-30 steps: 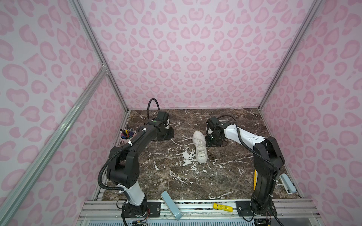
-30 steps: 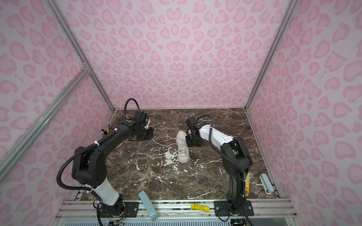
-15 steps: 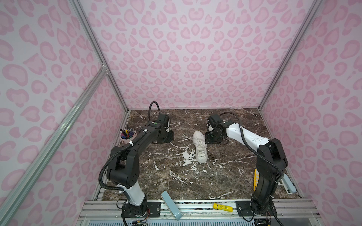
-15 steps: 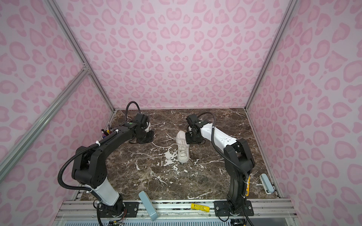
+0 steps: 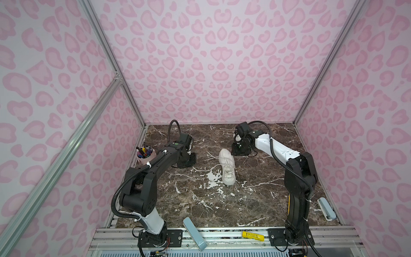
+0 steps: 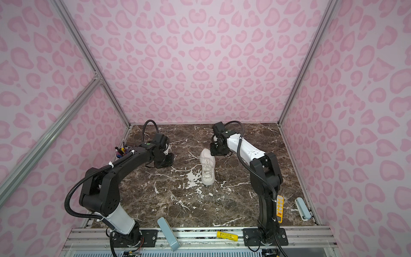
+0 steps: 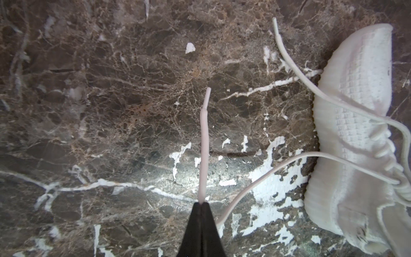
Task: Tie the shoes
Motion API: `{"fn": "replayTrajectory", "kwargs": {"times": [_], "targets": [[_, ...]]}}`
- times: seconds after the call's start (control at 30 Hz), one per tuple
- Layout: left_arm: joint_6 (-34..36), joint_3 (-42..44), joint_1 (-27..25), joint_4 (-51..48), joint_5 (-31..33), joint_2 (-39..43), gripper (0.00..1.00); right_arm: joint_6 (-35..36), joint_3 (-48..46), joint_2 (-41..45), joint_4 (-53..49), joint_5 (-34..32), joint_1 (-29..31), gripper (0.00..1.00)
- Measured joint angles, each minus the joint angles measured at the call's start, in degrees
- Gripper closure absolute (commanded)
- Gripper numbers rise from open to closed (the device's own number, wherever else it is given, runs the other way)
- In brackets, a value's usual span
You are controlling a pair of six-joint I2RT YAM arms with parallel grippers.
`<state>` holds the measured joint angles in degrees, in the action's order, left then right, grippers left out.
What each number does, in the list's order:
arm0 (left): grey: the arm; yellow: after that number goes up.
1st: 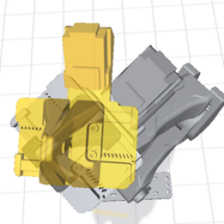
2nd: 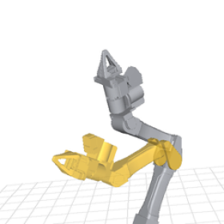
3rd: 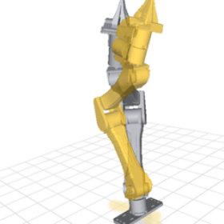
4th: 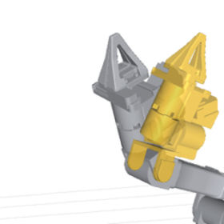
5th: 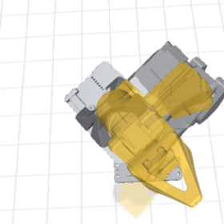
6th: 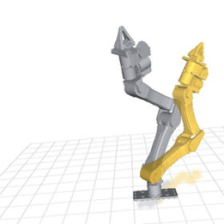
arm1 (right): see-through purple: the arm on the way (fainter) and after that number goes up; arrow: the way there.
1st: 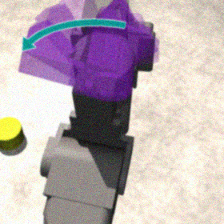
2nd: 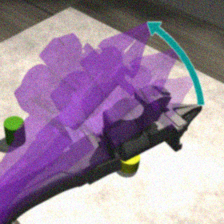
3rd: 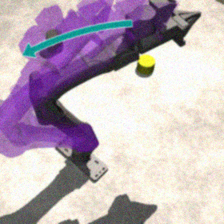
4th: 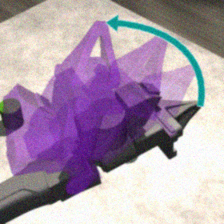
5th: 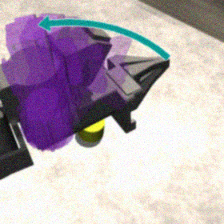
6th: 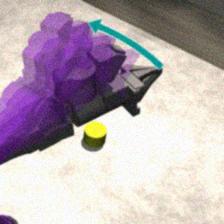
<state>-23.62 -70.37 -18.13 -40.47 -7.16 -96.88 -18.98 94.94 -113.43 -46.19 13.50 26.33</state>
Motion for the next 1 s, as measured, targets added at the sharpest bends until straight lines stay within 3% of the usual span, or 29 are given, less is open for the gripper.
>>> {"fn": "replayTrajectory", "kwargs": {"times": [0.2, 0.23, 0.27, 0.37, 0.47, 0.7, 1.0], "targets": [[-1.8, 0.9, 0.5, -0.1, 0.1, -2.3, 0.97, 0.8, -2.8, 2.1, -0.3, 0.5, -0.8, 0.53], [-1.8, 0.9, 0.6, 0.0, 0.2, -2.7, 0.91, 0.8, -3.1, 2.4, -0.4, 0.6, -0.9, 0.53], [-1.8, 0.8, 0.7, -0.1, 0.1, -3.3, 0.78, 0.9, -3.4, 2.8, -0.3, 0.7, -1.0, 0.53], [-1.8, 0.1, 0.9, -0.2, 1.2, -4.7, 0.54, 1.2, -3.9, 3.3, -0.4, 1.0, -1.3, 0.52], [-1.8, 0.2, 1.2, 0.0, 1.7, -4.5, 0.44, 1.2, -4.8, 4.0, -0.4, 1.1, -1.8, 0.52], [-0.1, 2.7, 6.7, 1.0, 1.5, -3.3, 0.36, 1.2, -7.1, 6.0, 0.0, 1.6, -3.3, 0.52], [1.3, 2.5, 8.8, 1.9, -2.3, -2.9, 0.33, 2.0, -10.6, 9.0, 0.9, 2.6, -4.4, 0.52]]}}
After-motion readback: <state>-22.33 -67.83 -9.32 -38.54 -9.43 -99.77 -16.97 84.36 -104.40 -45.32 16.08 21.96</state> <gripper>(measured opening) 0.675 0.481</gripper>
